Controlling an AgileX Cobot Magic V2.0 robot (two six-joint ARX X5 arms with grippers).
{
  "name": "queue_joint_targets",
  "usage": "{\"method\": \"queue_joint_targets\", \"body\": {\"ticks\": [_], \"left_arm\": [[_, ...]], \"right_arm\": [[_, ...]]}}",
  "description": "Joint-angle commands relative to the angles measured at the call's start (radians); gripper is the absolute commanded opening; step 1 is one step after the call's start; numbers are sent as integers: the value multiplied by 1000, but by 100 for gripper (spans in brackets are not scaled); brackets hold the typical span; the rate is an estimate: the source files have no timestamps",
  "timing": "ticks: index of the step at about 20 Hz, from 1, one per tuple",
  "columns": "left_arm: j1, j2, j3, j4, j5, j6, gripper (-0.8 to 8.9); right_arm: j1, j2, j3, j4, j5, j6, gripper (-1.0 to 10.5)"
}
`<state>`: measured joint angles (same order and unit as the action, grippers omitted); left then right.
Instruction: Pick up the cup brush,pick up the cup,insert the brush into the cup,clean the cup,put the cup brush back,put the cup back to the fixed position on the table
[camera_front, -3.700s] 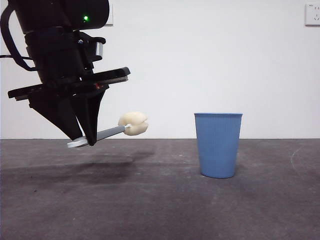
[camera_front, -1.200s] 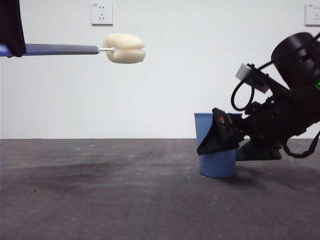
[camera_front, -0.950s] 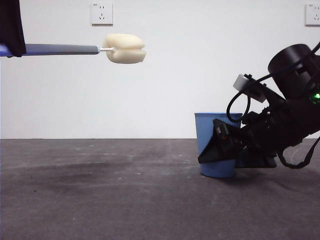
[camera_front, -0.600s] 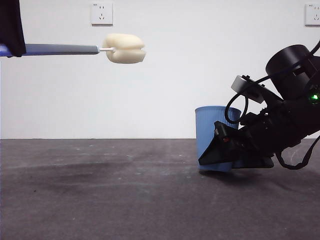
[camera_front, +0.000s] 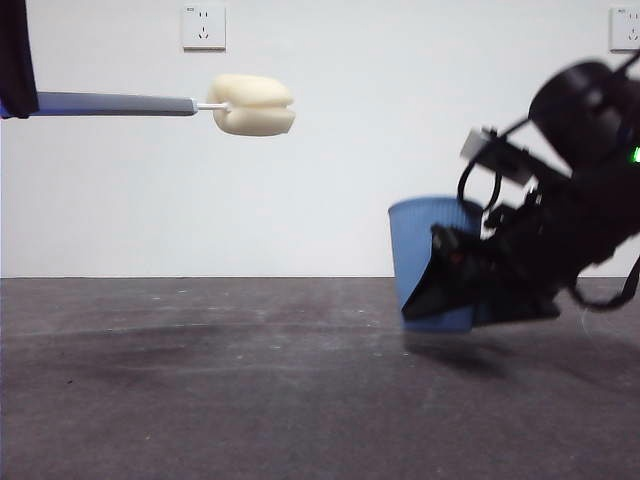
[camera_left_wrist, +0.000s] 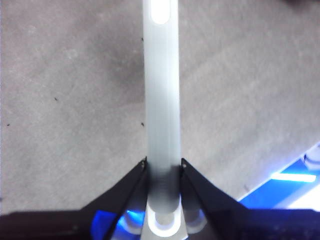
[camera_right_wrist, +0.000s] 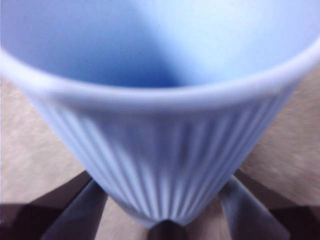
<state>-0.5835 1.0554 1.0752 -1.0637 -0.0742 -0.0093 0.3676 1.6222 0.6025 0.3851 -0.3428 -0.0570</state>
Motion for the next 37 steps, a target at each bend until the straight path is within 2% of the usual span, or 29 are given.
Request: {"method": "queue_joint_targets", "body": {"ticks": [1, 2, 5, 10, 12, 16, 20, 22, 24, 30, 37], "left_arm": [[3, -3, -4, -13, -3, 66, -9], [3, -3, -4, -20, -2, 86, -9], [2, -3, -4, -47, -1, 156, -9], [2, -3, -4, -97, 7, 274, -9], [0, -3, -4, -93, 32, 285, -9], [-6, -2, -4, -87, 82, 327, -9], [-6, -2, -4, -86, 107, 328, -9], [-7, 5, -4, -94, 111, 328, -9], [-14, 34, -4, -118, 162, 335, -8], [-174, 132, -5, -85, 145, 350, -8], [-197, 210, -4, -39, 128, 350, -9]], "right_arm": [[14, -113, -6, -129, 40, -57, -13], [19, -169, 1, -224, 42, -82, -13], [40, -275, 39, -480, 155, -152, -13], [85, -310, 163, -821, 296, -241, -13], [106, -310, 228, -922, 335, -310, -13], [148, -309, 362, -1106, 477, -468, -13], [190, -306, 400, -1203, 648, -631, -13], [211, -300, 400, -1217, 727, -684, -13], [232, -299, 400, -1214, 759, -732, -13], [301, -273, 400, -1201, 824, -806, -13], [375, -226, 400, -1205, 901, -861, -13]]}}
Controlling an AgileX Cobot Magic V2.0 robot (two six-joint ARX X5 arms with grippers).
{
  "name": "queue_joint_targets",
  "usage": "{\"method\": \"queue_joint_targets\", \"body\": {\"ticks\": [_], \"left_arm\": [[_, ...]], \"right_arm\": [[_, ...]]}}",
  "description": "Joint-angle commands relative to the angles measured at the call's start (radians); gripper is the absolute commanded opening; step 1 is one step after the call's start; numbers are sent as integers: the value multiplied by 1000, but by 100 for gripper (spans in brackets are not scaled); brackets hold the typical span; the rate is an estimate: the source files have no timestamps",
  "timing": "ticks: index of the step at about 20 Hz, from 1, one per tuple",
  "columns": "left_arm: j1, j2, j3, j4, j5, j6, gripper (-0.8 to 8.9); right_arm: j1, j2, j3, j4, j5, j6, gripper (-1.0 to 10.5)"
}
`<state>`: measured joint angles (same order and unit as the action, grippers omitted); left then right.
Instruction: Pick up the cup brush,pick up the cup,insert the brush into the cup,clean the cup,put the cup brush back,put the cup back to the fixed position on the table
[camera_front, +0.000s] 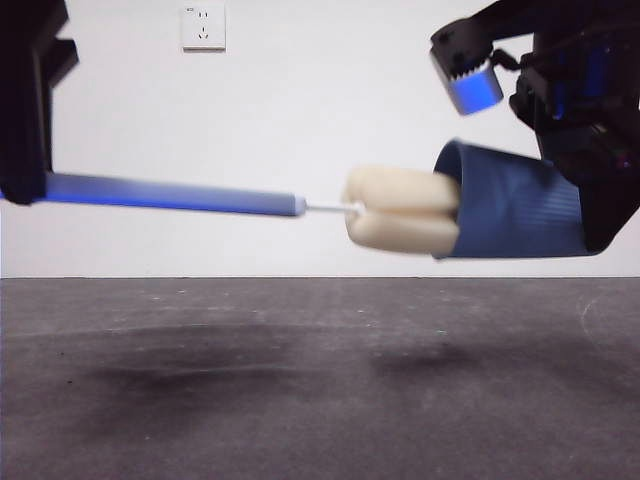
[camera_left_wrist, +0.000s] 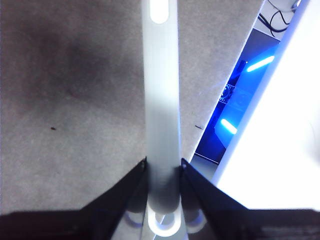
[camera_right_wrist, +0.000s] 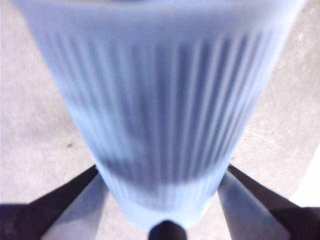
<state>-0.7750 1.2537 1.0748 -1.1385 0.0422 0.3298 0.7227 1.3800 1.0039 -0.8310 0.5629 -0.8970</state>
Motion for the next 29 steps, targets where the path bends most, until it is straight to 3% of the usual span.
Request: {"method": "queue_joint_targets", "body": {"ticks": [1, 9, 14, 19, 22, 29], "left_arm": [[-5, 16, -4, 47, 12, 11, -9], [-4, 21, -4, 35, -4, 11, -9], [-5, 21, -4, 61, -5, 12, -9], [-11, 21, -4, 135, 94, 14, -9], [-22, 21, -4, 177, 94, 10, -9], [-30, 21, -4, 133, 53, 3, -8]], "right_arm": [[27, 24, -1, 11, -6, -21, -13], [83, 76, -1, 9, 39, -74, -13], [106, 77, -1, 29, 12, -72, -13], [136, 77, -1, 66, -12, -69, -13], [156, 77, -1, 79, -45, -68, -13], [182, 78, -1, 81, -25, -51, -13]]}}
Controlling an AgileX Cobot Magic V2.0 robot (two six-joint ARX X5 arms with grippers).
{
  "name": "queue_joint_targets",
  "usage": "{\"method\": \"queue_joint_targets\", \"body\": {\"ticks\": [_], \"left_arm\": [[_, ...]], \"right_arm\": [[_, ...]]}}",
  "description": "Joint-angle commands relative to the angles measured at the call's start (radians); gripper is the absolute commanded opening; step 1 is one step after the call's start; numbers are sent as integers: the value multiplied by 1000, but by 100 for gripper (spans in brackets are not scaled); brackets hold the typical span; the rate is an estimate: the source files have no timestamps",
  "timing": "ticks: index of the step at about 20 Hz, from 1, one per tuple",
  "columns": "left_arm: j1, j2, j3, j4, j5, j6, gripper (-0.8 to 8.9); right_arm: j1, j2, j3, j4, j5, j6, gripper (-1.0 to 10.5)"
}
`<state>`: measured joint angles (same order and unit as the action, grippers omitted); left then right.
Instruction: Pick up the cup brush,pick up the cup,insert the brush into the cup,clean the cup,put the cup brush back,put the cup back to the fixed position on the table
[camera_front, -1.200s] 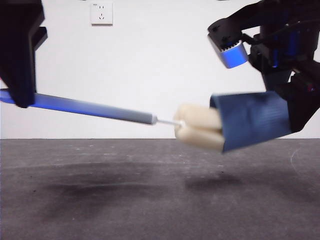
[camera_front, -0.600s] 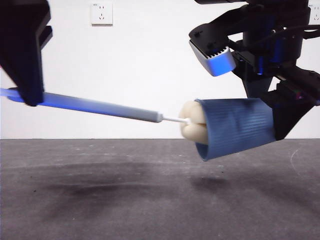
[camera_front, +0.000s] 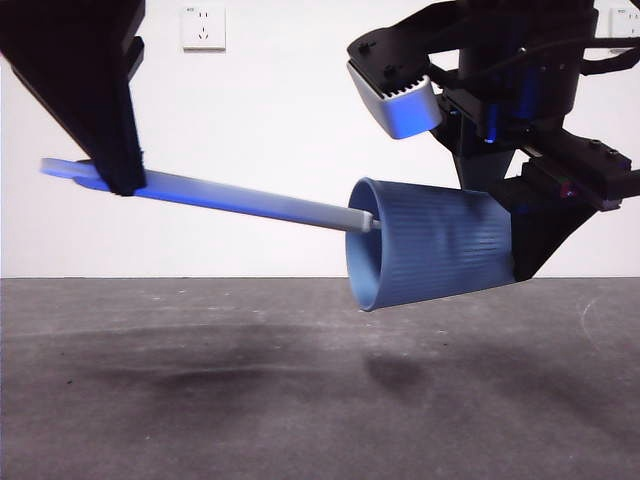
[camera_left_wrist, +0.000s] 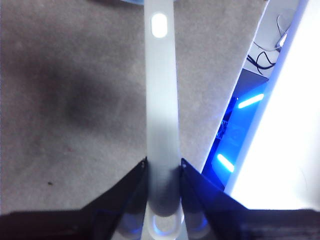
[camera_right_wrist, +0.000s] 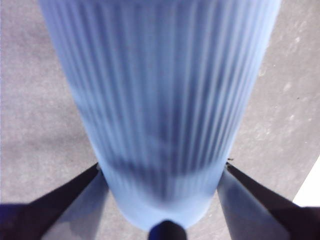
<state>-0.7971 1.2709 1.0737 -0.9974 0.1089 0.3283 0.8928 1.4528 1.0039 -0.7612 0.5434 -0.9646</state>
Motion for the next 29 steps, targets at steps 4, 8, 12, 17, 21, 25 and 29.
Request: {"method": "queue_joint_targets", "body": {"ticks": [4, 8, 12, 17, 21, 25, 29], "left_arm": [[5, -4, -3, -97, -111, 5, -8], [27, -30, -3, -158, -109, 4, -8], [47, -80, -3, -217, -109, -11, -8], [66, -145, -3, -293, -109, -12, -8], [68, -164, -3, -306, -108, -14, -9], [68, -161, -3, -251, -92, -14, -9], [66, -144, -3, -154, -21, -14, -9]], "right_arm": [[9, 5, -1, -22, 20, 35, -13], [4, 5, -1, -29, 34, 66, -13], [4, 5, -1, -33, 34, 77, -13], [4, 5, -1, -32, 32, 77, -13], [4, 5, -1, -25, 31, 77, -12], [5, 5, -1, -25, 31, 80, -12], [6, 5, -1, -22, 18, 86, -12]]}}
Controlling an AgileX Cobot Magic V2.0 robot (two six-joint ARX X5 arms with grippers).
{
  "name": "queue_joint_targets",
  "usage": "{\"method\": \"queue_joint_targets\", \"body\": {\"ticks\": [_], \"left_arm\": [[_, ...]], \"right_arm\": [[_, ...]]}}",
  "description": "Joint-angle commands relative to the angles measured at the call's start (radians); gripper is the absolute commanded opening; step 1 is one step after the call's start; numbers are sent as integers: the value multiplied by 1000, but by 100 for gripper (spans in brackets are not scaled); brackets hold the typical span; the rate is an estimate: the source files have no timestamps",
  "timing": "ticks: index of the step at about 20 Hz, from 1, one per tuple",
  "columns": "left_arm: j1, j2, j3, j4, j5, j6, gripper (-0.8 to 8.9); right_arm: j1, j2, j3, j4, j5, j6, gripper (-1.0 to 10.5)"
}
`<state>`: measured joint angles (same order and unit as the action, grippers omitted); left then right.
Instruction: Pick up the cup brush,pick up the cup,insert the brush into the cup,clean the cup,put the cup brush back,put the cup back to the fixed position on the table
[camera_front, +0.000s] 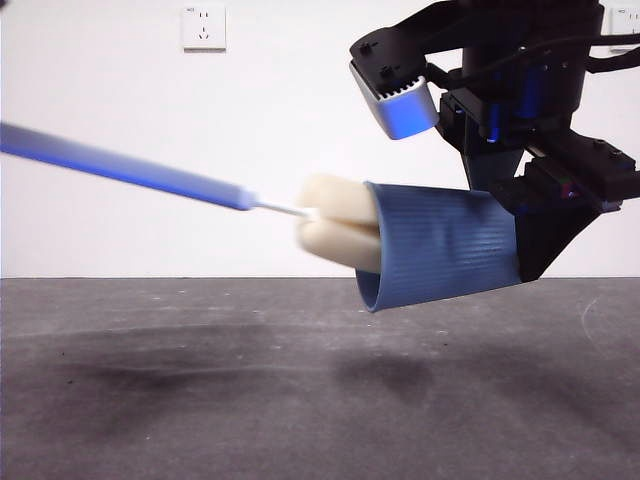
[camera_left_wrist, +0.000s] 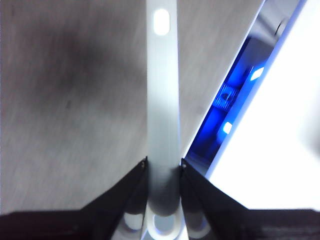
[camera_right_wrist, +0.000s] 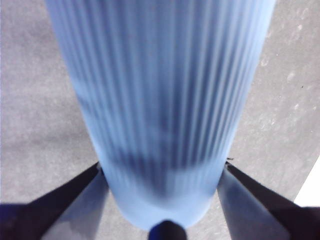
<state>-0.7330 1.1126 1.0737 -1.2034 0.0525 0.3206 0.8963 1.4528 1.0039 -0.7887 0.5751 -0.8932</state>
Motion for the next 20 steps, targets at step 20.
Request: {"method": "queue_joint_targets", "body": {"ticks": [20], "left_arm": [[-36, 146, -3, 82, -51, -74, -8]], "right_arm": [[26, 4, -1, 17, -41, 94, -13]]}}
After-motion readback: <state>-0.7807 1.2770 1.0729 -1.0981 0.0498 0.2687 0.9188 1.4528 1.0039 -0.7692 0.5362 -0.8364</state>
